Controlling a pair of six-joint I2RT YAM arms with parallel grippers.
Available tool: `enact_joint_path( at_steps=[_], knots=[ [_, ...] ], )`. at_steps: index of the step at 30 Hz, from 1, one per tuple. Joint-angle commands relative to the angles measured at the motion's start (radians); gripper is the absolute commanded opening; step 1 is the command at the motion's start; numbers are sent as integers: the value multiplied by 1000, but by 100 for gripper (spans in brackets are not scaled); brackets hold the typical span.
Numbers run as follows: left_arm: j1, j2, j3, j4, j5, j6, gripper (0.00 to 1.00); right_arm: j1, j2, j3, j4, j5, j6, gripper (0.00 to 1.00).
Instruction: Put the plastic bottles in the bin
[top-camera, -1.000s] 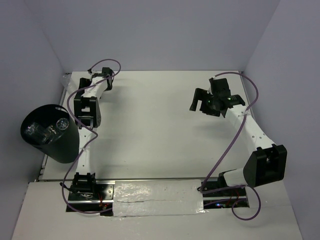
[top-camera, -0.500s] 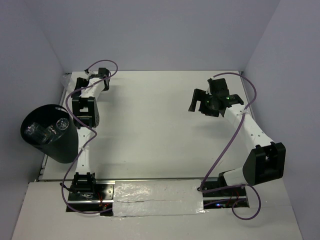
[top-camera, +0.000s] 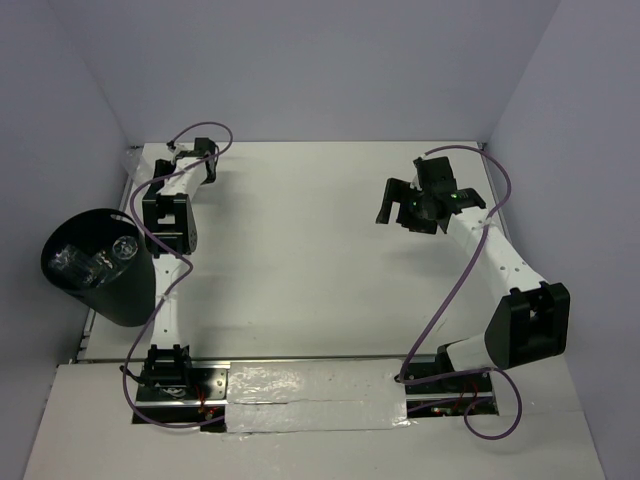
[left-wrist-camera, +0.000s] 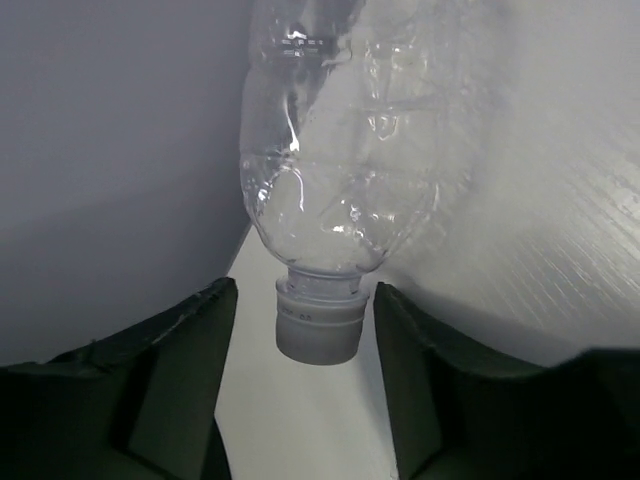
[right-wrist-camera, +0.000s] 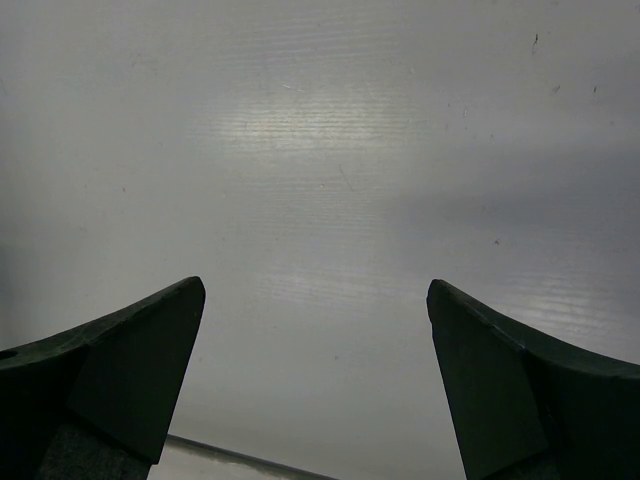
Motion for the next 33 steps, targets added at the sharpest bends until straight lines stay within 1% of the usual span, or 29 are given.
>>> enact_joint_path(
  at_steps=[1,2,4,5,10,11,13,14,15,16,17,18,21,23,25,27,28,30,31,33],
  knots=[
    [7,49,-34,-31,94,-40,68,9,1,50,14,-3,-5,100],
    [7,47,-42,-30,94,-43,63,12,3,50,16,-3,-5,100],
    [7,37,-51,-28,94,-51,57,11,1,48,16,-2,-5,100],
    [7,34,-60,-30,94,-55,52,12,1,48,14,-2,-5,100],
    [-5,1,-91,-24,77,-71,37,14,1,48,14,-2,-5,100],
    [-7,-5,-104,-18,65,-71,31,14,0,48,16,-2,-5,100],
    [-16,-26,-109,-16,48,-74,25,15,-2,47,14,0,-5,100],
    [-19,-46,-111,-9,33,-71,18,15,-2,47,14,0,-5,100],
    [-19,-57,-111,-5,27,-68,16,14,-4,47,14,0,-3,100],
    [-19,-69,-106,-5,19,-68,15,17,-4,47,13,0,-3,100],
    [-55,-97,-106,-2,4,-60,13,15,-7,48,14,-2,-5,100],
    [-65,-114,-106,5,-4,-52,12,15,-7,48,14,-2,-3,100],
    [-105,-184,-100,42,-41,3,6,18,-8,53,11,-3,-3,100],
    [-138,-233,-75,33,-55,26,1,21,-14,59,7,-7,-2,100],
    [-161,-270,-52,39,-53,64,0,26,-20,60,7,-10,-2,100],
    [-207,-333,-46,44,-43,96,0,29,-30,64,5,-11,-3,100],
    [-241,-368,-39,33,-35,96,0,30,-33,65,5,-11,0,100],
    [-272,-413,-25,-16,-7,75,0,34,-46,64,4,-11,1,100],
    [-299,-461,-19,-40,19,37,0,35,-53,62,2,-10,0,100],
    [-329,-508,-3,-120,75,-14,0,40,-71,61,4,-8,4,100]
  ],
)
